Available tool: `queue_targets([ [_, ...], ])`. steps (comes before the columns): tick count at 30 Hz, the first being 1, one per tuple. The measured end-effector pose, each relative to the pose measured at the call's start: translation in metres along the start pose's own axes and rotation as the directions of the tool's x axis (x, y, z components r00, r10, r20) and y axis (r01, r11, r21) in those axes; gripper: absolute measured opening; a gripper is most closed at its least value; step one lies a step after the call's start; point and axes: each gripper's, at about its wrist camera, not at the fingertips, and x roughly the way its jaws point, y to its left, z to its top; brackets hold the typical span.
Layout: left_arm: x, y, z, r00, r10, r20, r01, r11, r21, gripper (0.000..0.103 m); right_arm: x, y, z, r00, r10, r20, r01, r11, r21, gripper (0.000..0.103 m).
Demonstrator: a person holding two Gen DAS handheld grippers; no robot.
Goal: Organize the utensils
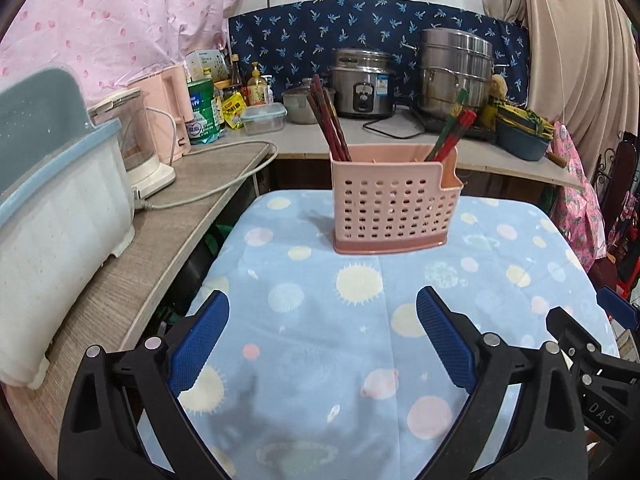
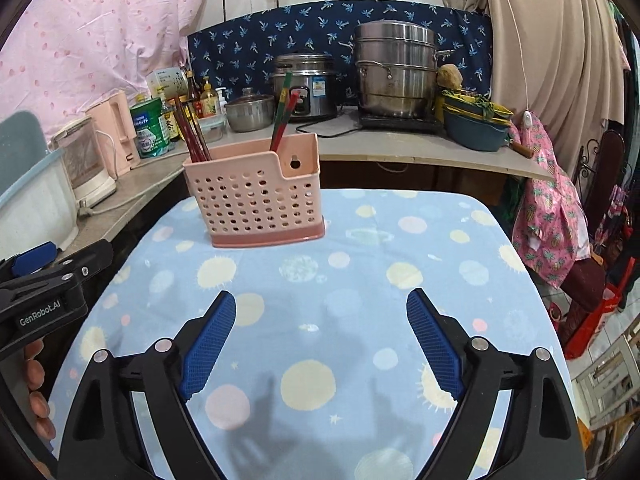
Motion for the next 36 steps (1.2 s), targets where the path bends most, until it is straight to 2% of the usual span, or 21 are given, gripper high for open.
queue_targets([
  [10,0.001,-0.002,-0.022,0.999,0.012,-0.042,-0.012,1.000,-0.002,0.091,-0.003,-0.001,-0.021,1.000,0.000,-0.027,0.000,1.000,0.014,0.085],
  [36,0.001,0.001,-0.031,0.998,0.042,-0.057,-0.042,0.999,-0.005,0.095,0.003,0.010,-0.028,0.999,0.016,-0.048,-0.015,1.000,0.002,0.086],
])
